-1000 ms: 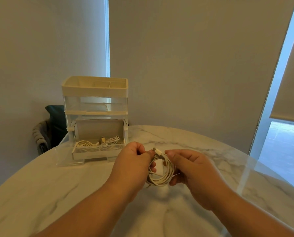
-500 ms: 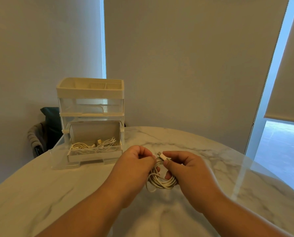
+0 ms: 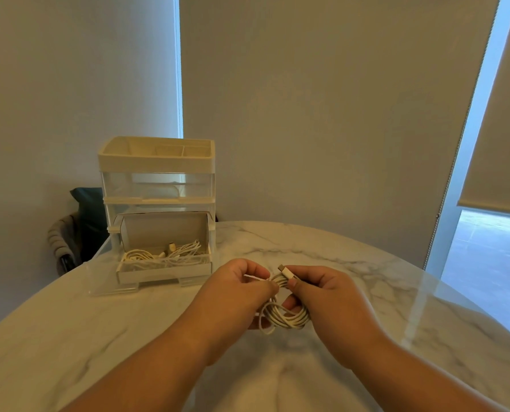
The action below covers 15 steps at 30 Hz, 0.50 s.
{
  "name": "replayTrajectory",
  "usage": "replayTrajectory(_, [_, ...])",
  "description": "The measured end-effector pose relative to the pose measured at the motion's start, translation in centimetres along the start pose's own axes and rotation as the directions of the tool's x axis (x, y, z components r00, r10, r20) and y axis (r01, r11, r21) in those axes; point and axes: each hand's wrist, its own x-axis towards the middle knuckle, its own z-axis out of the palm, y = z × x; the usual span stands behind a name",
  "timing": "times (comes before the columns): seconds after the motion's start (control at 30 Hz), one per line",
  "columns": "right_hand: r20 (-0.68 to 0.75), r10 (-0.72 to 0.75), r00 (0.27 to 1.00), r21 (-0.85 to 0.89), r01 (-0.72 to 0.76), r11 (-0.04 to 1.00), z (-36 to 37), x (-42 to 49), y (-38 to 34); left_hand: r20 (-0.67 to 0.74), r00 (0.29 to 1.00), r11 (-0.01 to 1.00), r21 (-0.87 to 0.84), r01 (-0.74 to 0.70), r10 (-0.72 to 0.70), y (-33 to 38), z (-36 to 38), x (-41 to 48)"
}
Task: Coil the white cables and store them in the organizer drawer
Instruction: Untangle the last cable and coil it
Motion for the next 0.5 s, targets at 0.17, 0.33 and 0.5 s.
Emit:
replayTrajectory(0.17, [-0.006,-0.025,1.0,-0.058,0.025,0.998,0.11,-0.26,-0.22,-0.062,0.998,0.997,0.072,-0.004,0.009,-0.21,0.16,0.13])
replayTrajectory(0.33, [0.012,-0.071,0.997,-0.096,0.072,0.993,0.14,-0.74,-0.64,-0.122,0.993,0.998,0.058,0.004,0.003,-0.14,0.11,0.17])
replayTrajectory(0.5, [-0.005,-0.111,0.994,-0.148,0.109,0.983,0.24,-0.82,-0.49,-0.144,0.99,0.998,0.067,0.005,0.005,-0.39,0.28,0.26])
